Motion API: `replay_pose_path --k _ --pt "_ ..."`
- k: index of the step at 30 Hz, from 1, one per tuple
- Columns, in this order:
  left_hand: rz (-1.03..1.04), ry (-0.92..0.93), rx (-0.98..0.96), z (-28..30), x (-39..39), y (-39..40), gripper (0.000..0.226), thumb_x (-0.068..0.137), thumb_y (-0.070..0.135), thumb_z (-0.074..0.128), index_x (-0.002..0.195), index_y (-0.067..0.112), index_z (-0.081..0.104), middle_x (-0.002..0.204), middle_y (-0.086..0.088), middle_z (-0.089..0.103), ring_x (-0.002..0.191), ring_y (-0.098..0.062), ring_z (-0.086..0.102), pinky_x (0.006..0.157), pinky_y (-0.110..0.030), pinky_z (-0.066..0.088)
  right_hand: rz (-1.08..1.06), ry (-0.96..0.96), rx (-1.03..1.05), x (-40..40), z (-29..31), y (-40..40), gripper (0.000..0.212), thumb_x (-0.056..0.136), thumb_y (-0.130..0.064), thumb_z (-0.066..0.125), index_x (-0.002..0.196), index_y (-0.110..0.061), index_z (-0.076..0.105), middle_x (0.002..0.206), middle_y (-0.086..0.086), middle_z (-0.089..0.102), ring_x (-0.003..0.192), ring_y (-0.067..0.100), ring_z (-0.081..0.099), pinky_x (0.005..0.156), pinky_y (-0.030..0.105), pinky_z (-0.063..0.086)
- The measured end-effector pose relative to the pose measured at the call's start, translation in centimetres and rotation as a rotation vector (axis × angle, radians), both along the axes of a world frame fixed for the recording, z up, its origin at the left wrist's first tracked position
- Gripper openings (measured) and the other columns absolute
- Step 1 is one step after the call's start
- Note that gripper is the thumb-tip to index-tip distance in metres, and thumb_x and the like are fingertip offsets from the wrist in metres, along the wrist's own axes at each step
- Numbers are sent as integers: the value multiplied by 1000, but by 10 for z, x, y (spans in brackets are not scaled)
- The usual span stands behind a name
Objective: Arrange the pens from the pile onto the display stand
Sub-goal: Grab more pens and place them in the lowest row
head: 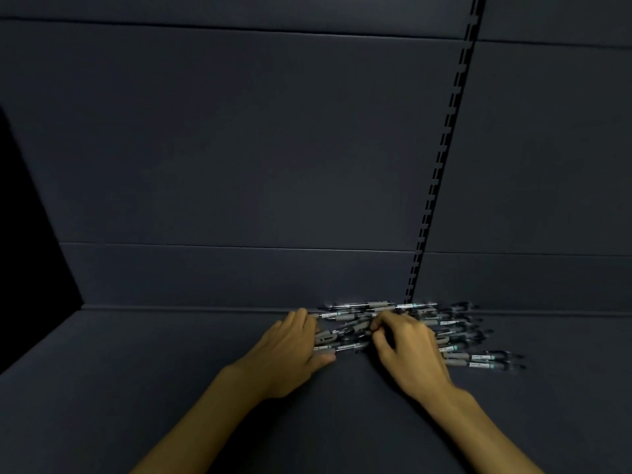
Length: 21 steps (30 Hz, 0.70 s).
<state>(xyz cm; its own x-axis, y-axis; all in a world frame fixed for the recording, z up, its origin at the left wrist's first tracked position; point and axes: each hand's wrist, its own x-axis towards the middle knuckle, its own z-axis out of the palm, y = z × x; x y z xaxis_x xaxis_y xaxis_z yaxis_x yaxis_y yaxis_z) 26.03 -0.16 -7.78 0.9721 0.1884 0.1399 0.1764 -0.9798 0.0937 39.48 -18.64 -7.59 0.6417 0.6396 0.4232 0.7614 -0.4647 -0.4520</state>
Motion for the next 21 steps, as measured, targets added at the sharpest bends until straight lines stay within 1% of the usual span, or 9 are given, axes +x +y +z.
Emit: replay_pose_path --k 4,8,11,13,15,18,21 --pt "-19 -53 101 0 -4 -6 43 102 59 27 114 22 45 116 4 37 100 -11 36 88 -27 34 25 -20 -19 1 0 1 12 92 -16 56 93 -25 63 89 -9 67 87 10 60 74 32 47" --pt "-15 -86 207 7 -3 -10 36 104 45 29 116 17 47 117 -1 46 104 -17 44 88 -30 34 38 -30 -25 1 -1 2 12 92 -14 55 95 -23 63 91 -9 67 88 11 61 72 30 46" --pt "22 -32 170 14 -3 -15 29 103 41 34 114 18 47 114 -2 52 102 -19 50 85 -32 37 45 -29 -46 2 -4 2 12 93 -15 55 98 -23 63 94 -7 68 90 13 62 71 28 42" --pt "44 22 141 17 -4 -18 29 102 43 36 112 18 47 112 -2 55 98 -20 54 80 -34 39 44 -25 -54 3 -6 3 13 94 -15 54 99 -24 62 96 -7 68 92 13 62 72 26 40" --pt "64 75 130 18 -6 -17 30 101 44 38 110 17 46 106 -3 56 93 -23 58 74 -35 37 39 -23 -54 4 -7 4 15 95 -16 53 102 -24 63 98 -8 68 94 12 62 72 24 39" --pt "83 124 133 20 -8 -14 32 99 45 40 109 15 46 94 -1 51 86 -24 57 71 -34 33 29 -21 -50 5 -8 5 19 98 -18 52 110 -24 64 104 -7 70 99 13 63 77 24 42" --pt "101 143 150 24 -10 -14 35 98 44 41 110 12 48 90 -1 47 87 -26 56 71 -34 32 24 -8 -44 5 -8 5 21 99 -19 52 114 -24 65 108 -5 71 102 14 64 81 26 46"
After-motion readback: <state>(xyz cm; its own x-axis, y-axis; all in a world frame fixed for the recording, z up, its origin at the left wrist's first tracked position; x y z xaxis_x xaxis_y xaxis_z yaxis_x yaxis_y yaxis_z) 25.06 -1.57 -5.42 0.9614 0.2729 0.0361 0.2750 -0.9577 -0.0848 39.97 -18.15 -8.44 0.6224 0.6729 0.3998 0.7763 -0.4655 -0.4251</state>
